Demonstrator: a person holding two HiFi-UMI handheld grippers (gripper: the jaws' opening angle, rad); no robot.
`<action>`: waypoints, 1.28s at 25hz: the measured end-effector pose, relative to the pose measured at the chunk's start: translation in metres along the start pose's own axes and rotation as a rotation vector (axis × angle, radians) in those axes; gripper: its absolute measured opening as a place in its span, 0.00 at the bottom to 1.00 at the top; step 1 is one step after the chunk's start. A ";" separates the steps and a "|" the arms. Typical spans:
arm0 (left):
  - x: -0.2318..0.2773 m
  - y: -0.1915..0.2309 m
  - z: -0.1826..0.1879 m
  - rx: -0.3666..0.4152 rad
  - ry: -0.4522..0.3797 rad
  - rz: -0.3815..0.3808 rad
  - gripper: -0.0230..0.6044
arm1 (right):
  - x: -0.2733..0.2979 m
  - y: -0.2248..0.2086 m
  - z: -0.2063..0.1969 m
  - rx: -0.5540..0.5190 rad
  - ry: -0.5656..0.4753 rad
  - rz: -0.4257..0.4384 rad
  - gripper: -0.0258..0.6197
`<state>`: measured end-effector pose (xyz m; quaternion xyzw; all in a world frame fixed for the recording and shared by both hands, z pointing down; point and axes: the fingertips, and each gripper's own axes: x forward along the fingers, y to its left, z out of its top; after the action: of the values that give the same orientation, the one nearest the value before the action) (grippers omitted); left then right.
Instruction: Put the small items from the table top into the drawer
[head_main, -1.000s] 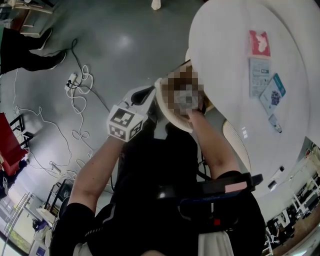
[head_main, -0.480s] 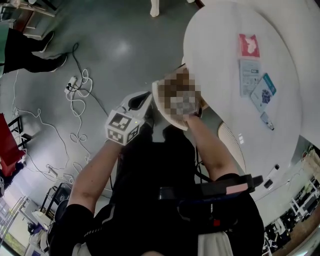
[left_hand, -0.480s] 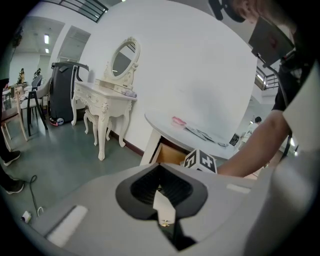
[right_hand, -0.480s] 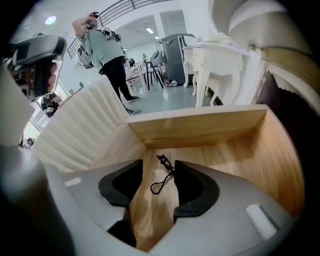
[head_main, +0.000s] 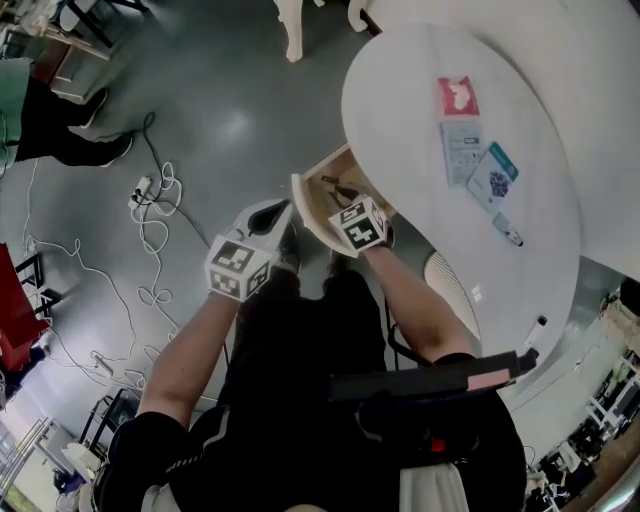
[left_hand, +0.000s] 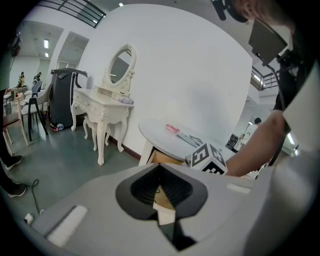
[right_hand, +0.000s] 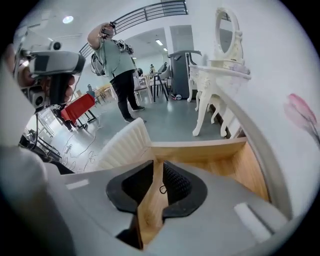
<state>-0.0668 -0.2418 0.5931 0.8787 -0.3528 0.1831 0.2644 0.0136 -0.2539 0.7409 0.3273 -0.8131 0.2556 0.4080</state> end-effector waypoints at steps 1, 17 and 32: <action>-0.002 -0.002 0.003 0.002 -0.008 -0.001 0.04 | -0.007 0.002 0.005 0.002 -0.019 0.001 0.13; -0.050 -0.037 0.055 0.037 -0.163 -0.048 0.04 | -0.148 0.042 0.093 -0.043 -0.371 -0.011 0.05; -0.082 -0.062 0.097 0.071 -0.274 -0.036 0.04 | -0.249 0.058 0.138 -0.034 -0.597 -0.054 0.05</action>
<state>-0.0652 -0.2183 0.4535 0.9106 -0.3628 0.0691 0.1856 0.0151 -0.2298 0.4515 0.4026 -0.8923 0.1234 0.1630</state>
